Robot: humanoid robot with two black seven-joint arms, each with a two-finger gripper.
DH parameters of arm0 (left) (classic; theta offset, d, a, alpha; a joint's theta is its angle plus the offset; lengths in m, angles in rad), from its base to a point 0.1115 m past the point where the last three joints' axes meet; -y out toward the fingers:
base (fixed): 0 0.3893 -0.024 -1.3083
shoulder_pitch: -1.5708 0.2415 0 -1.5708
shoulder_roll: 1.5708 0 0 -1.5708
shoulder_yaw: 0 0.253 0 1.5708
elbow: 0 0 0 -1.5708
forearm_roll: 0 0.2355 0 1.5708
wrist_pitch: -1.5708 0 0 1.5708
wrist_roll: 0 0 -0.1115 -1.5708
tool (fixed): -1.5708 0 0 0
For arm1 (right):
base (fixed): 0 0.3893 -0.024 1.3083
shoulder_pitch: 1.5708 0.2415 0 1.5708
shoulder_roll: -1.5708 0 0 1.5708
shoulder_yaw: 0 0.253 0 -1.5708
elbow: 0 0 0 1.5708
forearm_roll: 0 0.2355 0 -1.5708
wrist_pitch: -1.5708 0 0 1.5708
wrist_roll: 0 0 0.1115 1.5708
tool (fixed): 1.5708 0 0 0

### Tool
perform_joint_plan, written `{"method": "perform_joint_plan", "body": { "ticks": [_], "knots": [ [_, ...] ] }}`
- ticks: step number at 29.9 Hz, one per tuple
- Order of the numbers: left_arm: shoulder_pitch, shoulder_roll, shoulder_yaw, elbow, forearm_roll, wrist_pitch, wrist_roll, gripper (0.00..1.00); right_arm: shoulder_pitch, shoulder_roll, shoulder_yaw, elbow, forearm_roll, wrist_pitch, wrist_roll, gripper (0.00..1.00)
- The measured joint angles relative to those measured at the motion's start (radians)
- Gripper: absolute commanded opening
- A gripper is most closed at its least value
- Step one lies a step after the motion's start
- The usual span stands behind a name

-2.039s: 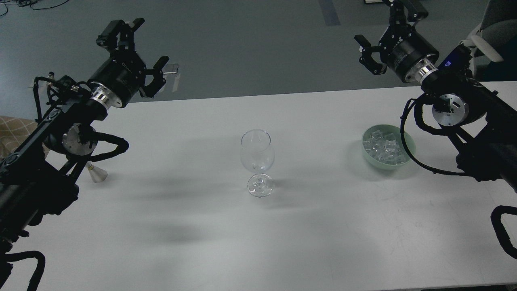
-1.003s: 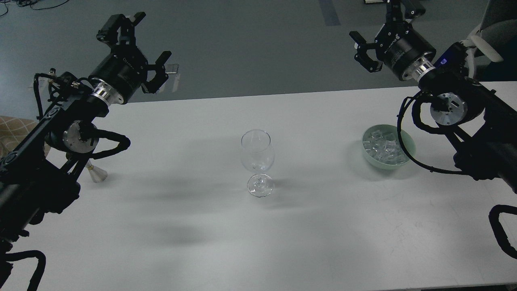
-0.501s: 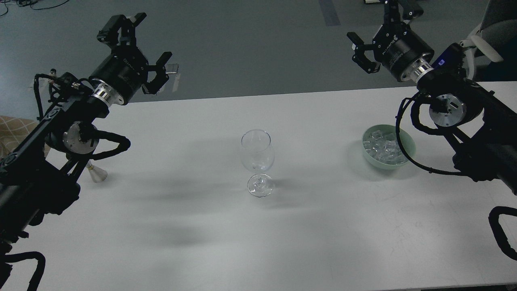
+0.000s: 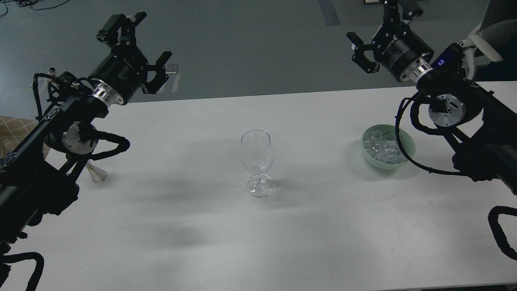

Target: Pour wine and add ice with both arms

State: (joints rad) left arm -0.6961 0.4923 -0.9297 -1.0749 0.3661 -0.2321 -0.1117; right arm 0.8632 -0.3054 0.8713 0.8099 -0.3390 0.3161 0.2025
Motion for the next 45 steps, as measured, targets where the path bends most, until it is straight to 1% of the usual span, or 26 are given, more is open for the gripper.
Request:
{"method": "perform_joint_plan", "body": {
  "ticks": [16,33,45],
  "knots": [
    [0.021,-0.002,-0.014,0.000,-0.004,0.000,0.002,0.98,0.009,0.031,-0.001,-0.006,-0.003,-0.001,0.000,1.00],
    [0.039,-0.008,-0.037,0.000,-0.010,0.004,0.004,0.98,0.019,0.031,-0.002,-0.012,-0.005,-0.001,0.000,1.00],
    [0.040,0.019,-0.054,0.001,-0.013,0.009,0.004,0.98,0.019,0.034,-0.002,-0.012,-0.003,-0.001,0.000,1.00]
  ]
}}
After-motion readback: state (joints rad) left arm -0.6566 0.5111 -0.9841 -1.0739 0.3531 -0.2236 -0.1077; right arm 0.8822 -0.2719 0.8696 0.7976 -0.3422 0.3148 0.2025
